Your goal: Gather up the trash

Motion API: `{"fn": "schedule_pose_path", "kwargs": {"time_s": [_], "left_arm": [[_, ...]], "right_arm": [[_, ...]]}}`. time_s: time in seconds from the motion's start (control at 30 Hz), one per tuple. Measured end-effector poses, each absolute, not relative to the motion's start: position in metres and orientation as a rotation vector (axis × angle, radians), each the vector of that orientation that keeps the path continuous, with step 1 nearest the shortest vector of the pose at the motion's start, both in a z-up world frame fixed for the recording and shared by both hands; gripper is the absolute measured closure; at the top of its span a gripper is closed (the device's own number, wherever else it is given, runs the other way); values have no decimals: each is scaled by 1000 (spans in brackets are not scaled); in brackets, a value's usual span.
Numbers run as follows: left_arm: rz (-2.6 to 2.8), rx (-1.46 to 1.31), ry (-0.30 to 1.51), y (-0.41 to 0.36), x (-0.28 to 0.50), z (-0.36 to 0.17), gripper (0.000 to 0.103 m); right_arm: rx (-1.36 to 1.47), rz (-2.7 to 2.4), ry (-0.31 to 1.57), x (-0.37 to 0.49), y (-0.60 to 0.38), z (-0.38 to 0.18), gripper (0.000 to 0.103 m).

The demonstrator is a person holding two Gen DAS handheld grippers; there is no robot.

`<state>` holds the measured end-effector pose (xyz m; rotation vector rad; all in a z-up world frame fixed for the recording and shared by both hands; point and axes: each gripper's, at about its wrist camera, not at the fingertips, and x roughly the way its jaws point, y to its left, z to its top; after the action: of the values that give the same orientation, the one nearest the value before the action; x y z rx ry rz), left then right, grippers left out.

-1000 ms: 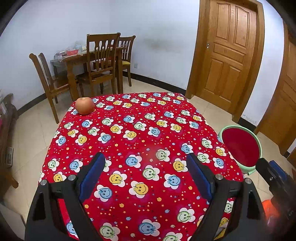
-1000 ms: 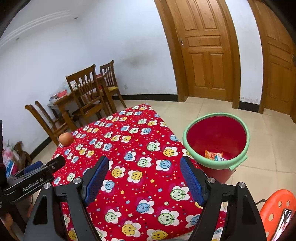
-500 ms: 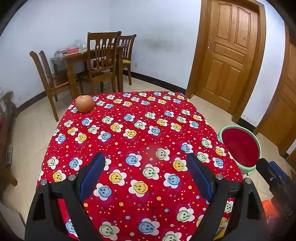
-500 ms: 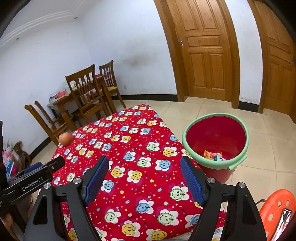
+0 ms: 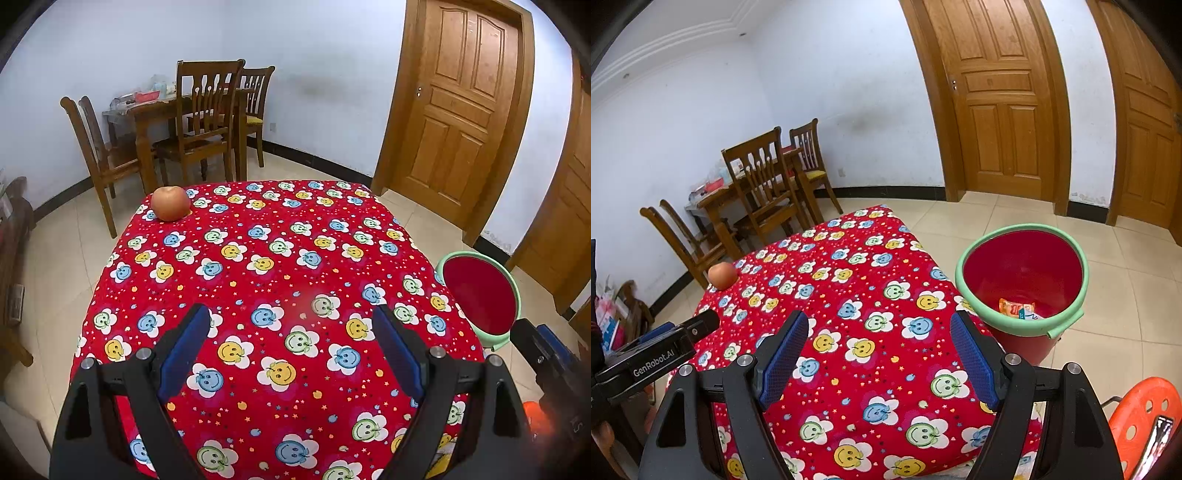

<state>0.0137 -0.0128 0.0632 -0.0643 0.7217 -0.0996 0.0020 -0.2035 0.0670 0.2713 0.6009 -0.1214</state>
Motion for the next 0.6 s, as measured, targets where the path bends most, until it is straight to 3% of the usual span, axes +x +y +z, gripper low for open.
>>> {"fn": "schedule_pose_path", "kwargs": {"time_s": [0.6], "left_arm": [[-99,-63,714,-15,13,67,14]], "right_arm": [[270,-118,599,2,-203,68,23]]}}
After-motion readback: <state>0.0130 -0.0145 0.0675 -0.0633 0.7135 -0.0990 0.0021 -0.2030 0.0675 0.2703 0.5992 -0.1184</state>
